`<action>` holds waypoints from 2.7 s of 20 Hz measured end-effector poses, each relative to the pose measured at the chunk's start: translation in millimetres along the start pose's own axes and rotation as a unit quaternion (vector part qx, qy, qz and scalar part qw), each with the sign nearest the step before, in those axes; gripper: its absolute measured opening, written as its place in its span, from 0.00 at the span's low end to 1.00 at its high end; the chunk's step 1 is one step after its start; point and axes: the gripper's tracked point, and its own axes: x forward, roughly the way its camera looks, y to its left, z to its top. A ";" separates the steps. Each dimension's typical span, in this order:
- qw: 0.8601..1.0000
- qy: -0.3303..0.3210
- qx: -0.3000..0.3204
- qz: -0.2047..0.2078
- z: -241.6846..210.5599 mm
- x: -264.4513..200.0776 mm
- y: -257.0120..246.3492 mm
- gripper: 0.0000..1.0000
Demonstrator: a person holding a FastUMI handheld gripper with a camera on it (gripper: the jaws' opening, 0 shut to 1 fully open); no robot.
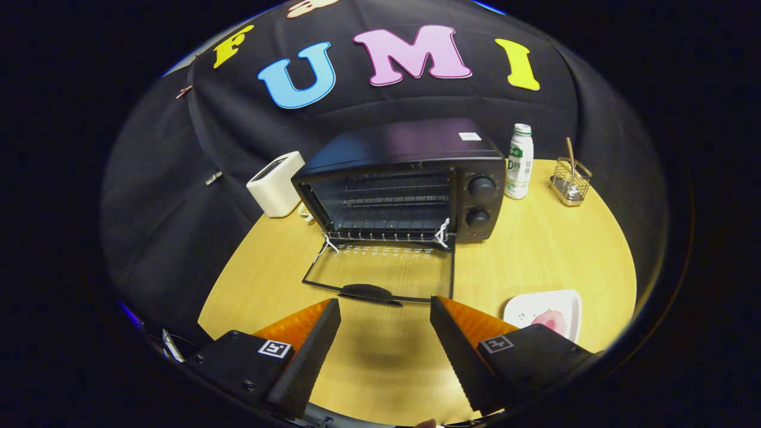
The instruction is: Open the toaster oven, put the food inside, and close the toaster oven door.
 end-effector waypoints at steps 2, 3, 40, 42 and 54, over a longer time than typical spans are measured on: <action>1.000 0.014 -0.012 0.000 3.1 -16.6 -25.2 0.99; 1.000 0.022 -0.013 0.001 3.9 -25.1 -38.8 0.99; 0.926 0.290 0.233 0.067 -131.4 1.5 -286.9 0.05; 0.924 0.267 0.263 0.079 -126.6 -4.1 -285.5 0.05; 0.909 0.178 0.358 0.120 -78.6 -51.5 -163.6 0.05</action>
